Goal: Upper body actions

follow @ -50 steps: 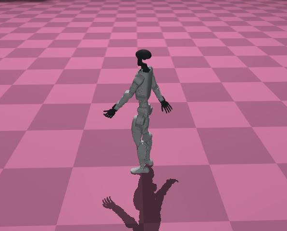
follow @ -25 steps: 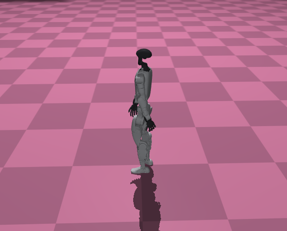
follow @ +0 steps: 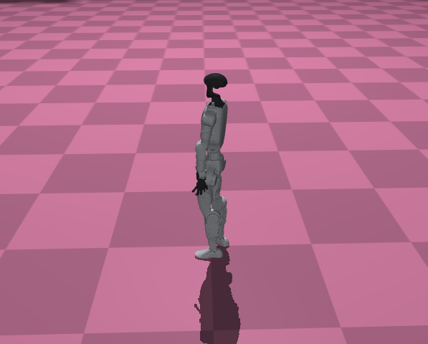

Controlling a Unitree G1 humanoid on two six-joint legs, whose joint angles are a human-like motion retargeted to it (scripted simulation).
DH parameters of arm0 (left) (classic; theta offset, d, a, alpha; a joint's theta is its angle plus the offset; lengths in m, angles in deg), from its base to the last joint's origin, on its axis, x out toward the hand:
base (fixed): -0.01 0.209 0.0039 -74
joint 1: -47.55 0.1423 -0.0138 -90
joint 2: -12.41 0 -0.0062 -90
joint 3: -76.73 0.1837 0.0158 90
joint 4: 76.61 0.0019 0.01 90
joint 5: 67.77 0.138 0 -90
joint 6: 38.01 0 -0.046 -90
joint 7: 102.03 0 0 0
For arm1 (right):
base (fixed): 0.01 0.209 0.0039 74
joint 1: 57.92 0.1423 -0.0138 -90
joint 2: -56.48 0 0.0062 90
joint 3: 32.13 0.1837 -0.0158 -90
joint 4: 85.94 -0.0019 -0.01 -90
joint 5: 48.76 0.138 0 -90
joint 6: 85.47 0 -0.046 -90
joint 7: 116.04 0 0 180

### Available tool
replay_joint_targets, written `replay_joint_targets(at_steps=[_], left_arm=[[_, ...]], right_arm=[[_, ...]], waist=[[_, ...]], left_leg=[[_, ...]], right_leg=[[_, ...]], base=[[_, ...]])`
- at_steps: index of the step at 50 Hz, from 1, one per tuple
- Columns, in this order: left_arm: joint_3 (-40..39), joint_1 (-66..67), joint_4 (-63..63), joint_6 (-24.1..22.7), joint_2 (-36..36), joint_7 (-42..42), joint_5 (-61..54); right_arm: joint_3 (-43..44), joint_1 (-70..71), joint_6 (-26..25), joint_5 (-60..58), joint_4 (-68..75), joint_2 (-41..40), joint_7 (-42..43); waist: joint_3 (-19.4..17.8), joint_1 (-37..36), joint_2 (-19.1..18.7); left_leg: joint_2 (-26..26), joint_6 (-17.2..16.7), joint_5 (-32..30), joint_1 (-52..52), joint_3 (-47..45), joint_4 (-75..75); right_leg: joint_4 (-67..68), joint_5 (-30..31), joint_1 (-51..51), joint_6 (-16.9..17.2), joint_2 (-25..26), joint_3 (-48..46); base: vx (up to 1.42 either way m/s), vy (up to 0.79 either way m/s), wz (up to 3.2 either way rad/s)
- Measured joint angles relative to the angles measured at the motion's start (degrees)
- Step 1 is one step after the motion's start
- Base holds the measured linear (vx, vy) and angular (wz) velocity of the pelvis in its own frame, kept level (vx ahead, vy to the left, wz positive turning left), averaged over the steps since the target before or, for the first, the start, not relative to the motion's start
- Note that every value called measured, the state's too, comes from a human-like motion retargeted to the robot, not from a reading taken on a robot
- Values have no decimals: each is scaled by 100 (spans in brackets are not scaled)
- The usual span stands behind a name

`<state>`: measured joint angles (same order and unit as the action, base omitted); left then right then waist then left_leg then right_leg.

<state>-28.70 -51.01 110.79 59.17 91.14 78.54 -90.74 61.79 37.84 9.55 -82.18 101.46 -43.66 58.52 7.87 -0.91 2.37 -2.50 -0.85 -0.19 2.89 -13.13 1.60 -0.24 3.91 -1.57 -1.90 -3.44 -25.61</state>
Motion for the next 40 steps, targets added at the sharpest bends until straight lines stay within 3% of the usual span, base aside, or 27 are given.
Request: replay_joint_targets(at_steps=[5, 10, 18, 27, 33, 40], left_arm=[[-98, -1497, -718, -693, -265, 247, 385], [-272, -2332, -1568, -1277, -412, 751, 751], [-198, -2362, -1730, -1348, -362, 994, 1012], [214, -894, -235, -641, -220, 237, 943], [-353, 1087, 0, 4, -15, -373, 981], [-1227, 3298, 0, 838, 340, -1301, 1353]], right_arm=[[581, -1407, -692, -23, 1, 489, 741], [1160, -2317, -926, 275, 1, 913, 983], [1497, -2628, -996, 789, 1, 1054, 1217], [214, -1151, -794, 678, 1, 435, 642], [-141, 571, -34, 662, -193, -234, -314], [1, 1810, 335, 1447, -1482, -992, -1179]], waist=[[14, 106, 25], [0, 178, -6], [16, 192, -57], [73, -49, -100], [-20, -367, -90], [-160, -530, -74]], left_leg=[[16, 3, 4, 39, -81, -3], [64, -12, 44, 1, -304, -2], [81, -13, 74, -31, -431, -11], [20, 6, -19, 53, -162, 3], [11, -7, -23, -30, -148, 29], [35, -32, 9, -110, -180, 30]], right_leg=[[-13, 7, -34, -30, -12, -55], [17, 56, -115, -52, -21, 10], [47, 71, -151, -61, -32, 36], [26, 14, -104, -38, -51, -62], [70, 9, -108, -5, -43, 113], [117, 13, -108, 56, -11, 267]], base=[[-1, -1, -10], [-3, 0, -39], [-1, 1, -14], [-2, 4, 25], [0, 0, 4], [0, 0, -6]])
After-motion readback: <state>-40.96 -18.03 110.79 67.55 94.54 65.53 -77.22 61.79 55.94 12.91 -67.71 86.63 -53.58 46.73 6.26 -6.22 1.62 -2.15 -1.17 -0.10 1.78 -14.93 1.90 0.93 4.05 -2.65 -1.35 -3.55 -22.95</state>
